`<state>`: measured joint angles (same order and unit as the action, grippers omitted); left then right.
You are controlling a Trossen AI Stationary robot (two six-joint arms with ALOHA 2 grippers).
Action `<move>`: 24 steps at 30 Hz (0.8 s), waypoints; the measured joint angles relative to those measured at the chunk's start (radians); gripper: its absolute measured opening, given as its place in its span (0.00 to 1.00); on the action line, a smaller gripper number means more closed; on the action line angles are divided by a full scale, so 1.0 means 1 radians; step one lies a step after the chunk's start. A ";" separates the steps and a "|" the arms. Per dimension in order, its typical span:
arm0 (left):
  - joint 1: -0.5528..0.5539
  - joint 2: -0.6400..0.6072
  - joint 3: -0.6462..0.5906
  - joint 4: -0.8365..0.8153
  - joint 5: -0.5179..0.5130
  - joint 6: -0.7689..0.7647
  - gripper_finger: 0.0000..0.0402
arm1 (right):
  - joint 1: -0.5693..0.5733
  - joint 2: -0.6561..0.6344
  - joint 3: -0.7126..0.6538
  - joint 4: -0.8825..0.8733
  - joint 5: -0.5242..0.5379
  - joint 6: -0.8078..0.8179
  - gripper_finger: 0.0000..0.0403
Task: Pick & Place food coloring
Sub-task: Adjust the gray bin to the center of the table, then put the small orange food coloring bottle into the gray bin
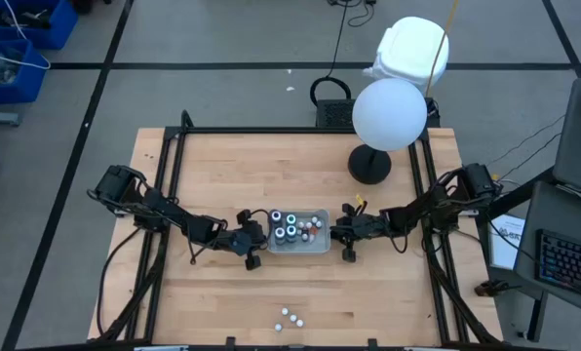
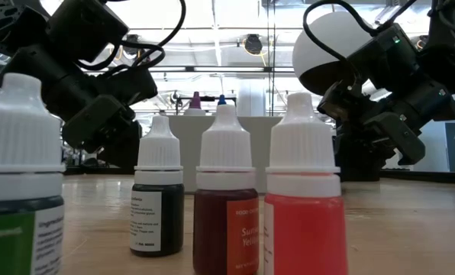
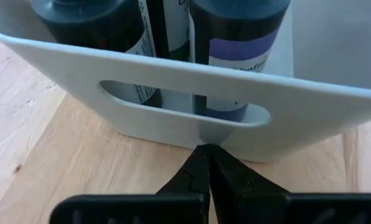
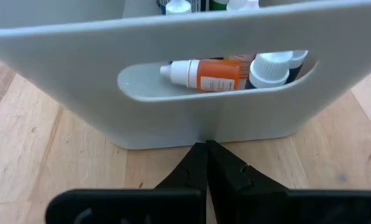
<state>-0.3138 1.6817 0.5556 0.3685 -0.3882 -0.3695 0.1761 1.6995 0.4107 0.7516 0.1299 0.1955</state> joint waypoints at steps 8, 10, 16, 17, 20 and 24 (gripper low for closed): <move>0.000 -0.032 0.002 -0.090 0.002 0.007 0.01 | 0.002 -0.031 0.002 -0.063 -0.005 0.013 0.00; 0.000 -0.066 0.002 -0.147 -0.002 0.008 0.01 | 0.005 -0.066 0.003 -0.130 -0.005 0.031 0.00; -0.020 -0.245 0.001 -0.243 -0.012 0.151 0.01 | 0.041 -0.180 0.001 -0.309 -0.005 0.064 0.00; -0.030 -0.281 0.001 -0.241 -0.012 0.198 0.01 | 0.052 -0.199 0.001 -0.325 -0.006 0.065 0.00; -0.066 -0.392 -0.002 -0.223 -0.012 0.347 0.01 | 0.085 -0.248 0.001 -0.329 -0.005 0.051 0.00; -0.115 -0.567 -0.043 -0.174 -0.011 0.462 0.01 | 0.128 -0.286 0.001 -0.299 -0.004 0.019 0.00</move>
<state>-0.4287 1.1146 0.5125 0.1943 -0.3994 0.0927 0.3043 1.4139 0.4114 0.4527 0.1261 0.2142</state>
